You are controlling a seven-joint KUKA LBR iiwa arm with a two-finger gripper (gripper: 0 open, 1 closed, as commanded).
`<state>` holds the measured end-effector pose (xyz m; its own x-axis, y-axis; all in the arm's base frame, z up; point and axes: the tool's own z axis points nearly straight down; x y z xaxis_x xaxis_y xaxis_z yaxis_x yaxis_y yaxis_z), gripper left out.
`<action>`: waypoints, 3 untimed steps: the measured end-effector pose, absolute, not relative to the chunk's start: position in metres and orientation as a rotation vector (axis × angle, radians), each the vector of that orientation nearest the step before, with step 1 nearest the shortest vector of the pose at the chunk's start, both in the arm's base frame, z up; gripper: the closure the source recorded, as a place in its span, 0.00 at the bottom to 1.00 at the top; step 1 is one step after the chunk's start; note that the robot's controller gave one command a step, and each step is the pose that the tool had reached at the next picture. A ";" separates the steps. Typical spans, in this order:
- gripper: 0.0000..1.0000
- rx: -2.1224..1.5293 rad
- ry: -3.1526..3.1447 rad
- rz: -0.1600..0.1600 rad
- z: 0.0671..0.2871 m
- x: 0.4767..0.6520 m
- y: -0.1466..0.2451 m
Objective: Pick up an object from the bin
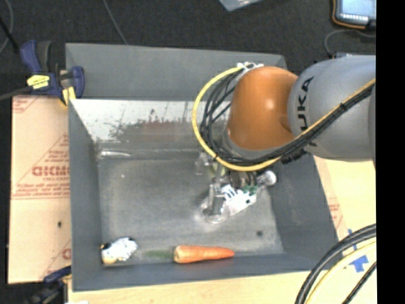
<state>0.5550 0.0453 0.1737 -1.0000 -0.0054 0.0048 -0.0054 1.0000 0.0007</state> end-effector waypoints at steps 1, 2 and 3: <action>0.00 0.007 -3.145 -0.002 0.178 0.557 0.045; 0.00 0.181 -3.140 -0.002 0.172 0.558 0.035; 0.00 0.569 -3.092 0.001 0.160 0.552 0.001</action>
Offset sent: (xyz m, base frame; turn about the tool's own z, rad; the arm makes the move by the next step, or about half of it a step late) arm 0.0070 -0.0568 -0.0258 -0.4145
